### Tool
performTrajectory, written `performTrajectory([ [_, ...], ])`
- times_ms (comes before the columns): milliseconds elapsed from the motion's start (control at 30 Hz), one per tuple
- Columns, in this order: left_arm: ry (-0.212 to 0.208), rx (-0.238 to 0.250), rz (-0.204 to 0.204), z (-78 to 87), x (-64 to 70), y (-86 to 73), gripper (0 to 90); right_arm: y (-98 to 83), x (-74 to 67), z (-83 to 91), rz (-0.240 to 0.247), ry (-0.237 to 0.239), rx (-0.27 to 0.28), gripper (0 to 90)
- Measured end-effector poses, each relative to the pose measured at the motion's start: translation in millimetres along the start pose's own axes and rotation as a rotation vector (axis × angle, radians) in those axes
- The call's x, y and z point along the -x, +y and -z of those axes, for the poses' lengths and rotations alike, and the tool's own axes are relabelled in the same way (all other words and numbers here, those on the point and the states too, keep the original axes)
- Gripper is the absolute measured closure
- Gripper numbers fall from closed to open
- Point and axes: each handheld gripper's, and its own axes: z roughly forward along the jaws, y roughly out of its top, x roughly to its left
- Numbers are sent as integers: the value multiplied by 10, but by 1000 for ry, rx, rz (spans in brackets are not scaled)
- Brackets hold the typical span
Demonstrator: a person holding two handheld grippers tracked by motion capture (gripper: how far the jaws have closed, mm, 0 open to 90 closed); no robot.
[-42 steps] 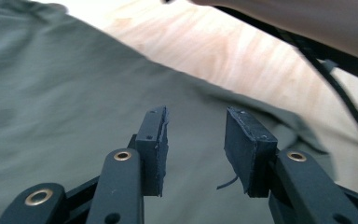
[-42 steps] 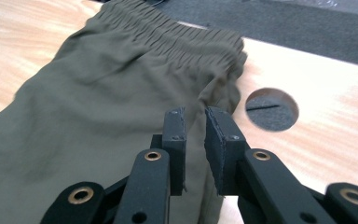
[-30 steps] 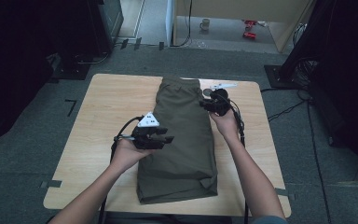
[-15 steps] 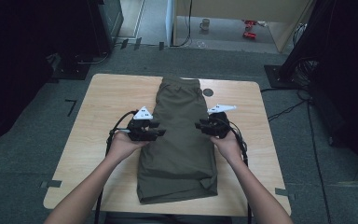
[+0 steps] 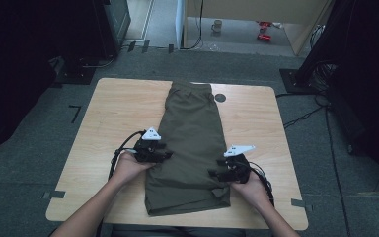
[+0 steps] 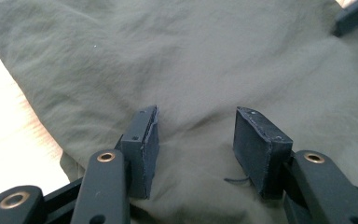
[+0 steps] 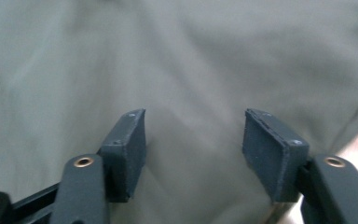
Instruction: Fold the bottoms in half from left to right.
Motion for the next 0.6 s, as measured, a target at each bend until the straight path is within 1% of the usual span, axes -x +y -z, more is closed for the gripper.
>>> performTrajectory([
  [33,1,0,-4,-1,0,-12,510,-61,-7,16,12,8,-10,346],
  [100,1,4,-4,5,5,-38,510,-146,-32,64,38,8,7,325],
  [133,2,8,-6,12,9,-53,509,-184,-42,92,37,13,1,325],
  [167,1,12,-6,18,12,-68,510,-224,-47,122,38,31,6,326],
  [200,-3,13,-3,23,12,-78,509,-263,-53,152,40,48,5,340],
  [300,-7,18,4,35,18,-95,510,-374,-76,245,71,61,16,373],
  [367,-6,13,4,51,22,-94,509,-426,-92,304,84,54,1,389],
  [400,-3,15,5,63,26,-92,504,-446,-90,332,91,48,3,393],
  [433,3,22,6,72,33,-87,502,-450,-84,368,92,45,13,410],
  [467,6,24,0,83,34,-77,501,-439,-75,406,79,45,41,420],
  [500,10,29,-3,89,32,-65,501,-412,-55,431,61,46,76,452],
  [533,9,32,4,88,28,-51,501,-374,-29,436,44,43,101,481],
  [567,8,34,11,88,21,-38,501,-329,-7,418,34,31,113,489],
  [600,2,40,20,91,15,-31,501,-281,6,387,33,7,111,496],
])
